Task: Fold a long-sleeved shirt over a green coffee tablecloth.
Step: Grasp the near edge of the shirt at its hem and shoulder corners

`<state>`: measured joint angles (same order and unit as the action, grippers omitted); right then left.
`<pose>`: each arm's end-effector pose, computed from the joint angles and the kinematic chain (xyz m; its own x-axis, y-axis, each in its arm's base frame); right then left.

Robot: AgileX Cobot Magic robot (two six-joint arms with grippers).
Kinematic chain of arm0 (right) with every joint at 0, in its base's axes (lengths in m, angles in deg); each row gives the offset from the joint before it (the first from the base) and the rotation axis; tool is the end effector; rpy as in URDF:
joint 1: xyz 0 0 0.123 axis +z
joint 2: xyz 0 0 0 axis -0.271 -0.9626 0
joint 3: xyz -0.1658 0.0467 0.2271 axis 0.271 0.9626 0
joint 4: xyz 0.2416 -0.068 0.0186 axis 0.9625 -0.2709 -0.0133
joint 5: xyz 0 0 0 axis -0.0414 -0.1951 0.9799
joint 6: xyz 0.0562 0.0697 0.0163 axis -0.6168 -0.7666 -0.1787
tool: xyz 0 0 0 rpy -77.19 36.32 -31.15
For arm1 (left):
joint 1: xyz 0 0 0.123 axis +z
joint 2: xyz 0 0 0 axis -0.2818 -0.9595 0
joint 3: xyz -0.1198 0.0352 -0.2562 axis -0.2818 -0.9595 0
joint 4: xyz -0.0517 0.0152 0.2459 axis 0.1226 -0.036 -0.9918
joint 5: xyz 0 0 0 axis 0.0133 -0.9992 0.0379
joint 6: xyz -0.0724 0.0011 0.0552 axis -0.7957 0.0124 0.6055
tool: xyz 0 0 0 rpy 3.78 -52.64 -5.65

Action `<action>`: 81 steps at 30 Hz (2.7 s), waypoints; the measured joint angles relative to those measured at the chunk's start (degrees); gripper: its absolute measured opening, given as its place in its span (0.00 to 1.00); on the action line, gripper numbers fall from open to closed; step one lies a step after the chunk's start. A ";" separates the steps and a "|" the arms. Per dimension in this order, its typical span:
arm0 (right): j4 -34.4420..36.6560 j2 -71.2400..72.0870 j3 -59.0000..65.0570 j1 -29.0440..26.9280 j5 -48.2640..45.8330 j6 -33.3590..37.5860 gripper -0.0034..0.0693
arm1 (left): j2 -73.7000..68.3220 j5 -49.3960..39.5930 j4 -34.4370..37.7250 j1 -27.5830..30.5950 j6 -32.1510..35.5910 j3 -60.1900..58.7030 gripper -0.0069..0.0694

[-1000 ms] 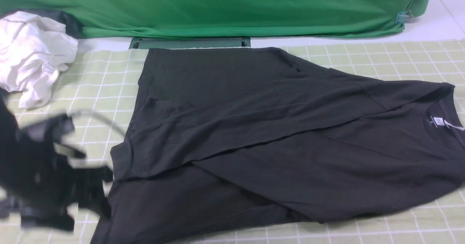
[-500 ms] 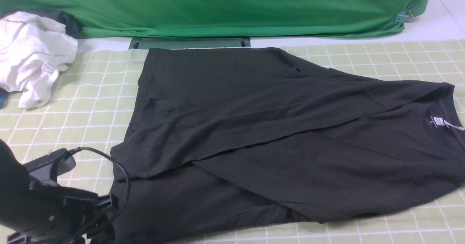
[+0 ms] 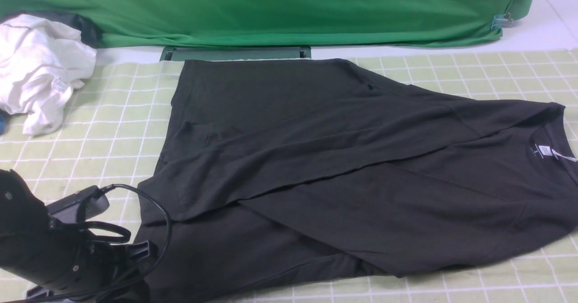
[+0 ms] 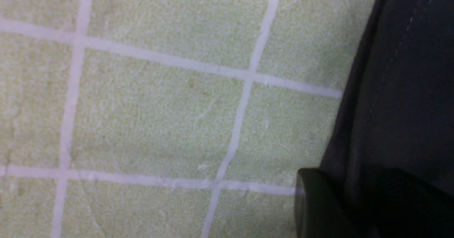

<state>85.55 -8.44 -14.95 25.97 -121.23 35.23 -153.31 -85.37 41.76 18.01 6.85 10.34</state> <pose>0.1666 0.0392 0.3527 -0.7326 -0.1187 -0.6702 -0.2323 0.9691 0.0824 0.1993 -0.0184 0.1571 -0.9443 -0.3266 -0.0396 -0.3021 0.9084 -0.2891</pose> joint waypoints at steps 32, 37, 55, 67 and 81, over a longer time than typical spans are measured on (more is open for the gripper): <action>-7.04 -30.12 11.45 22.86 18.06 16.42 0.79 | -0.06 -9.19 -3.78 0.00 1.33 5.94 0.11; -8.90 -36.15 11.45 22.86 18.58 18.03 0.79 | -0.06 -9.06 -3.78 0.00 1.80 5.94 0.11; -13.23 -40.81 8.36 23.08 18.28 17.75 0.53 | -0.06 -8.70 -3.84 0.00 2.02 5.94 0.11; -13.86 -41.55 5.11 23.08 13.27 14.72 0.52 | -0.06 -8.65 -3.84 0.00 2.04 5.94 0.11; -13.68 -43.77 4.88 23.08 14.37 14.72 0.17 | 0.12 -7.67 -3.84 0.00 2.09 6.00 0.11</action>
<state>71.87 -52.21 -10.07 49.05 -106.86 49.96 -153.19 -93.04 37.93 18.01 8.94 16.34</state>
